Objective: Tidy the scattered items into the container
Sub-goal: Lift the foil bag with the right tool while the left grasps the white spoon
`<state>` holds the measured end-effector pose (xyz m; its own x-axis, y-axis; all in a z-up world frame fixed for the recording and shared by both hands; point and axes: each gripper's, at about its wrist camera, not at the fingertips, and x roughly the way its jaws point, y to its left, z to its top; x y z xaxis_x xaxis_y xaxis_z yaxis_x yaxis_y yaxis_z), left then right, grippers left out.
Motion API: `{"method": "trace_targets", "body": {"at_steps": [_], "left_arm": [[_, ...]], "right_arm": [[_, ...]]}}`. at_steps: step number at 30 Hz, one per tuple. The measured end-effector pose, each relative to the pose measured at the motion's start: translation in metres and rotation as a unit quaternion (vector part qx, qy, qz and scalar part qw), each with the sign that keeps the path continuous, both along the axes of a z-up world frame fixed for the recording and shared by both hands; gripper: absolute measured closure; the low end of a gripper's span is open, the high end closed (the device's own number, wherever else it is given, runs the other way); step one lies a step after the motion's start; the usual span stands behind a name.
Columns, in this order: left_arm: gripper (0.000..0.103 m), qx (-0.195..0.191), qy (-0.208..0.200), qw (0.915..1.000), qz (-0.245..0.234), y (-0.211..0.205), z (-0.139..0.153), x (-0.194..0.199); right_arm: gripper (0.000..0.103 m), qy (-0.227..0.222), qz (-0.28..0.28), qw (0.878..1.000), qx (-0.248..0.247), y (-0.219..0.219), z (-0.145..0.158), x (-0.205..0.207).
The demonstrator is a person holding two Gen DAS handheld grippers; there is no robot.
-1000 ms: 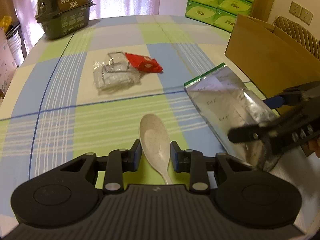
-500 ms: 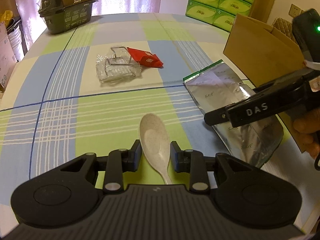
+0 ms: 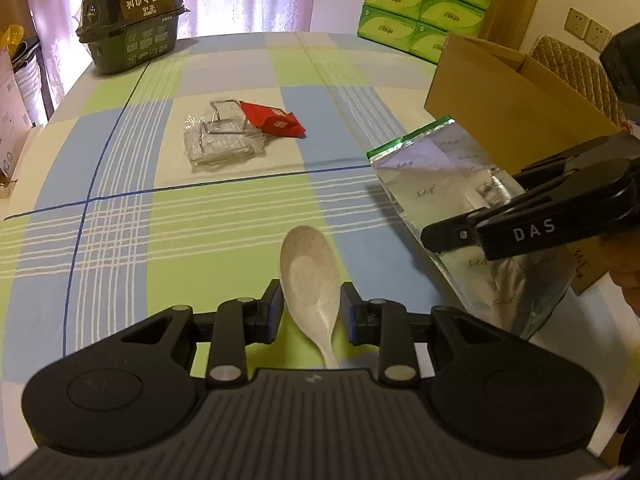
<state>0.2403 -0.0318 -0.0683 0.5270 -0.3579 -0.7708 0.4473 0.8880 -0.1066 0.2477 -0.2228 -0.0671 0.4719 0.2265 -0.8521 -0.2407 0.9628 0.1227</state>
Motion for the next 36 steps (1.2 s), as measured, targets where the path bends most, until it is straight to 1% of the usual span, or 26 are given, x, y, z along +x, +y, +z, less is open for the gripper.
{"method": "trace_targets", "body": {"at_steps": [11, 20, 29, 36], "left_arm": [[0.078, -0.013, -0.002, 0.9999, 0.008, 0.002, 0.023, -0.031], [0.078, -0.015, -0.006, 0.9998, 0.01, 0.004, 0.035, -0.052], [0.078, -0.021, -0.011, 0.9997, 0.004, 0.003, 0.046, -0.054], [0.078, -0.026, -0.014, 0.9996, 0.003, 0.001, 0.048, -0.049]], "right_arm": [[0.054, -0.018, 0.001, 1.0, 0.004, 0.003, 0.028, -0.039], [0.054, -0.034, -0.003, 0.999, 0.012, 0.001, 0.046, -0.061], [0.054, -0.042, -0.007, 0.999, 0.019, -0.002, 0.054, -0.07], [0.054, -0.044, -0.008, 0.999, 0.023, -0.005, 0.055, -0.067]]}}
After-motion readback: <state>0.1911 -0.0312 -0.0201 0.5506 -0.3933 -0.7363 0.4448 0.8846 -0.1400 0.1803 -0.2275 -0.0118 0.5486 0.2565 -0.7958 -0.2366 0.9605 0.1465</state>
